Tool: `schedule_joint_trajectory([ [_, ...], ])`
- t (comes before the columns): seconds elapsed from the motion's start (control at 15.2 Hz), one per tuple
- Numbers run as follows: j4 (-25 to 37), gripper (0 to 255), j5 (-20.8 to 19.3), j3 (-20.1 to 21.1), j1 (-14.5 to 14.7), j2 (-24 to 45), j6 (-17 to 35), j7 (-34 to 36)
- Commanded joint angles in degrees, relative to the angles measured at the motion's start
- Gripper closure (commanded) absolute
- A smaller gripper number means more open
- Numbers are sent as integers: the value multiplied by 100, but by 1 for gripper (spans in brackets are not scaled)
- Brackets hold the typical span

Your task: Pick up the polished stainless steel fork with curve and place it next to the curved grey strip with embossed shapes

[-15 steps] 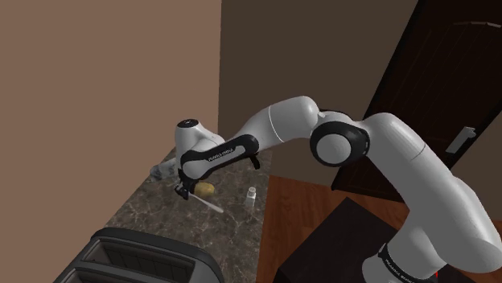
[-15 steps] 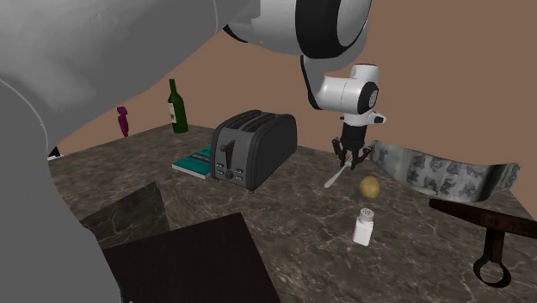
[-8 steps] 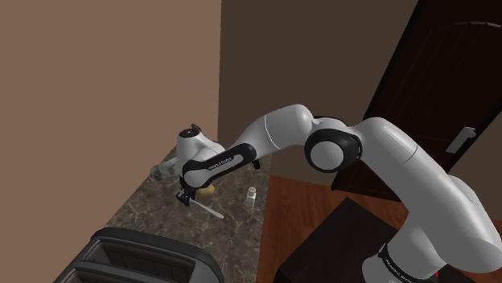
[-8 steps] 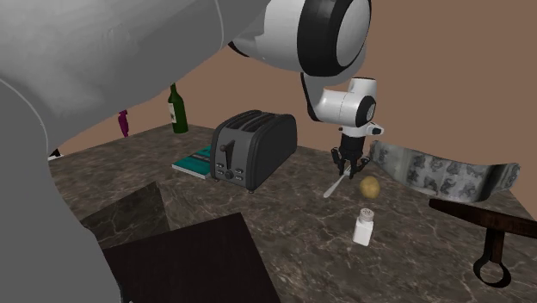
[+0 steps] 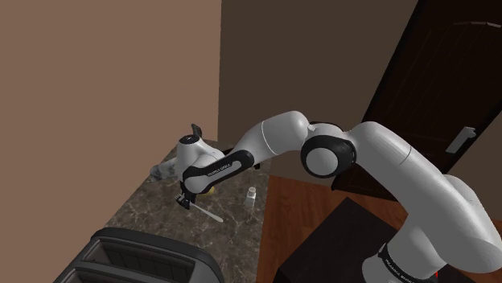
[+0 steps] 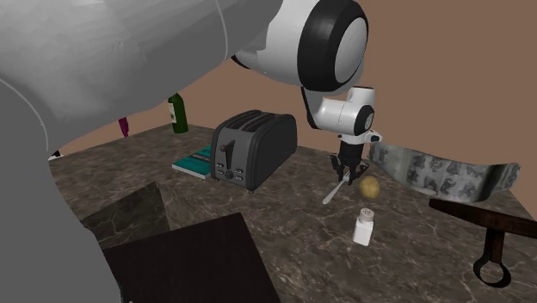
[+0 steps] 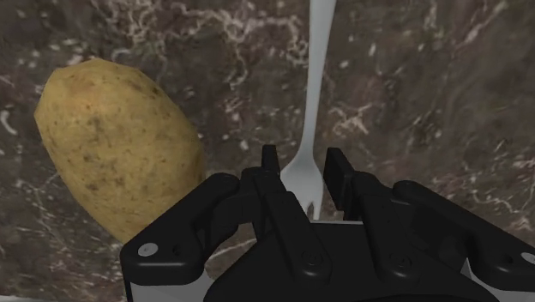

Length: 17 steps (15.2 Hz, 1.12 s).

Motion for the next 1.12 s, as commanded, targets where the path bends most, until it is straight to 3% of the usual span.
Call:
schedule_joint_trajectory([
  [0.0, 6, 255, 0, 0, 0, 4, 0, -1],
  [0.2, 5, 255, 0, 0, 0, 4, 0, -1],
  [0.26, 5, 0, 0, 0, 0, 4, 0, -1],
  [0.59, 5, 0, 0, 0, 0, 4, 0, -1],
  [0.86, -418, 0, 40, 64, -75, -644, -230, 1],
  [1.06, -418, 0, 40, 64, -75, -644, -230, 1],
])
